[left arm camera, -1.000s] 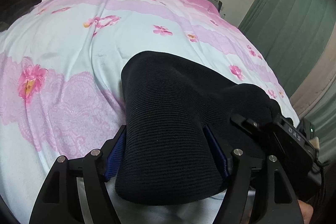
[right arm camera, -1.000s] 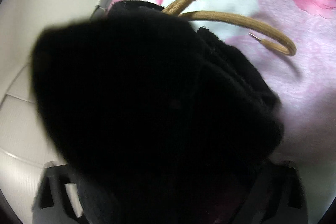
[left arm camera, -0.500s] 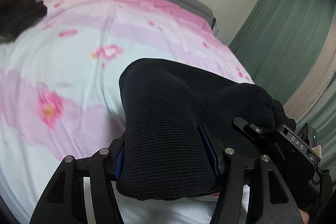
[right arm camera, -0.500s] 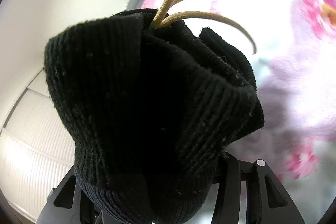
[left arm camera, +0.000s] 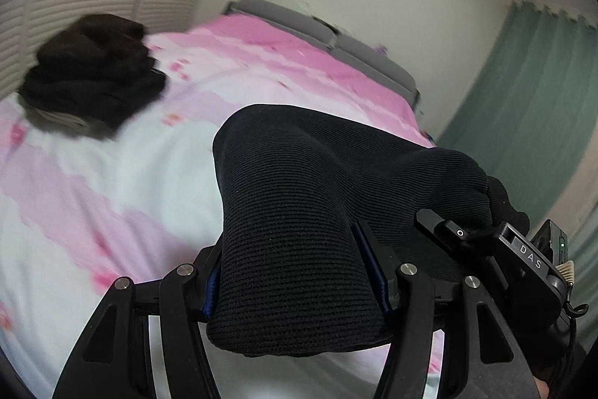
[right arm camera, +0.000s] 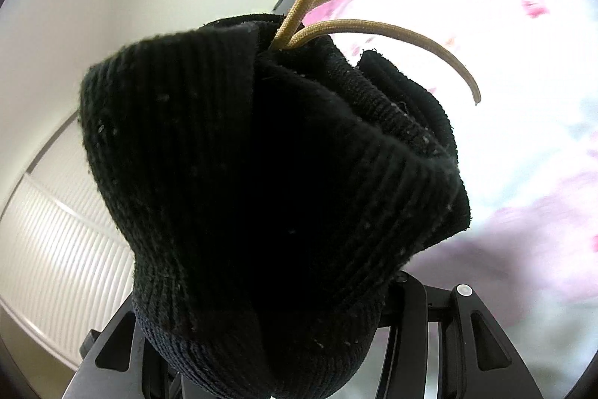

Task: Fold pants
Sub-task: 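Lift the folded bundle off the bed with both tools, then carry the bundle with both tools onto the brown garment and release it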

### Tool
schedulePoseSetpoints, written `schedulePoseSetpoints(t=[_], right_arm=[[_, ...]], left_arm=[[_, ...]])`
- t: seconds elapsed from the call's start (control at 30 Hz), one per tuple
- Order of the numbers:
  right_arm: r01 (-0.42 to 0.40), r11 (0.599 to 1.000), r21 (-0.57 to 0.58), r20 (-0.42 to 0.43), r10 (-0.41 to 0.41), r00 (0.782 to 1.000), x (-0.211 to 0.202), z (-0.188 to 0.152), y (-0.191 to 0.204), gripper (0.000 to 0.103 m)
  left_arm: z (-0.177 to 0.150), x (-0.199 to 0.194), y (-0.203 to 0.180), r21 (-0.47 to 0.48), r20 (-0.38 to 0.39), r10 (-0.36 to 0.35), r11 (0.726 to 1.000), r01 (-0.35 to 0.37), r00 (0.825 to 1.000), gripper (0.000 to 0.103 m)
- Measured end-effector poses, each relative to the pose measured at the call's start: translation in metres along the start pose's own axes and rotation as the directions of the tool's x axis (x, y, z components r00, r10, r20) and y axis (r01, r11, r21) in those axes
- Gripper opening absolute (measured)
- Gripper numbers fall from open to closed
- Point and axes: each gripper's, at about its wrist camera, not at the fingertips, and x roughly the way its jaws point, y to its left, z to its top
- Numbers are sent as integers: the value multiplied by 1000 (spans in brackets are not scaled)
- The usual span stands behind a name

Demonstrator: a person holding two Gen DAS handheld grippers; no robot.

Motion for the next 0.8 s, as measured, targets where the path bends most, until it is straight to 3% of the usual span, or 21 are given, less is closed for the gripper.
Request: schedulePoseSetpoints(t=[0.2, 0.4, 0.57, 0.63, 0.8], right_arm=[[-64, 996, -58, -86, 59, 995, 98, -27, 82, 49], [-137, 986, -94, -147, 122, 982, 209, -53, 166, 49], [-212, 971, -111, -172, 191, 966, 310, -67, 240, 49], [-240, 963, -120, -169, 219, 961, 325, -82, 269, 49], [-271, 953, -139, -134, 253, 958, 401, -74, 316, 49]], left_arm=[[64, -24, 99, -74, 78, 76, 995, -70, 994, 60], [151, -37, 198, -90, 138, 141, 987, -130, 980, 60], [239, -32, 271, -62, 195, 188, 982, -179, 962, 61], [268, -25, 292, -44, 211, 194, 981, -189, 958, 62], [335, 5, 341, -30, 214, 187, 982, -185, 959, 64]])
